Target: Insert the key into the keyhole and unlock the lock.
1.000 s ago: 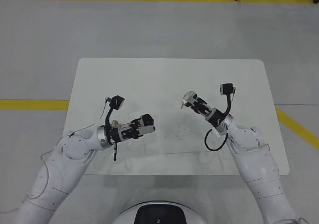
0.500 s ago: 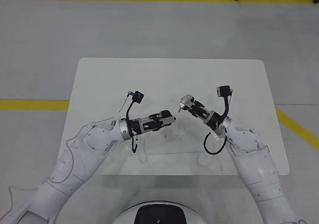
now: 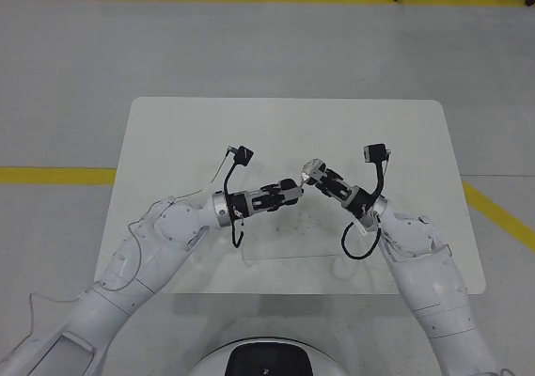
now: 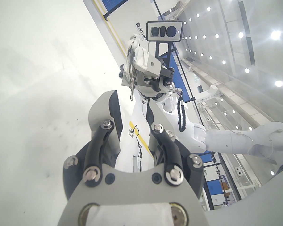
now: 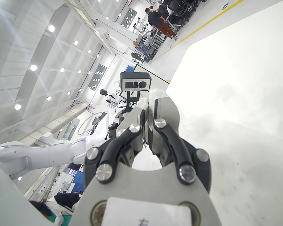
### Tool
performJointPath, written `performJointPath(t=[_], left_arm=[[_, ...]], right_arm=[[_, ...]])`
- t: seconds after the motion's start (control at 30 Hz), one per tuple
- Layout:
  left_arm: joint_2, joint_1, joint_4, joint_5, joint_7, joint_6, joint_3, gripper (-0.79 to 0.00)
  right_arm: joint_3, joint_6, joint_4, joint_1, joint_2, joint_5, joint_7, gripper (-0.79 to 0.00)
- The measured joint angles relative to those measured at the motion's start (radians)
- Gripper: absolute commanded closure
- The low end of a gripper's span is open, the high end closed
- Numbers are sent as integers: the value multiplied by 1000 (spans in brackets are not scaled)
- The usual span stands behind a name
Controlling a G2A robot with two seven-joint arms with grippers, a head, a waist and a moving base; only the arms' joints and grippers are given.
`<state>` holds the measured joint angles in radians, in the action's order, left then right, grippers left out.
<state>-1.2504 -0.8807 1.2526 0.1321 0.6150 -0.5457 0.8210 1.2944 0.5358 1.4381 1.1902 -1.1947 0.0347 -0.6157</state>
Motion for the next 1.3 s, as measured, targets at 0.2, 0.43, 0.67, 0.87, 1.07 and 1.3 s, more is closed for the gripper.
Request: performJointPath(t=[0.2,0.43,0.67,0.87,1.07,1.3], left_arm=[[-16,19,-25,14,0,-5,-15,-166],[-27,26,-51,21,-2,-6,-19,0],[-30,21,-62,22,7,-22,-4,0],[-24,8,-58,32,23,-35,30,0],[-18,-1,-47,38,40,-33,62,0],[-19,-10,-38,28,49,-22,70,0]], right_arm=[[0,0,0,0,0,0,0,0],[0,0,0,0,0,0,0,0],[0,0,0,0,0,0,0,0],[0,0,0,0,0,0,0,0],[-1,-4,5,3,0,-3,5,0],[-2,-22,34,21,3,-25,16,0]])
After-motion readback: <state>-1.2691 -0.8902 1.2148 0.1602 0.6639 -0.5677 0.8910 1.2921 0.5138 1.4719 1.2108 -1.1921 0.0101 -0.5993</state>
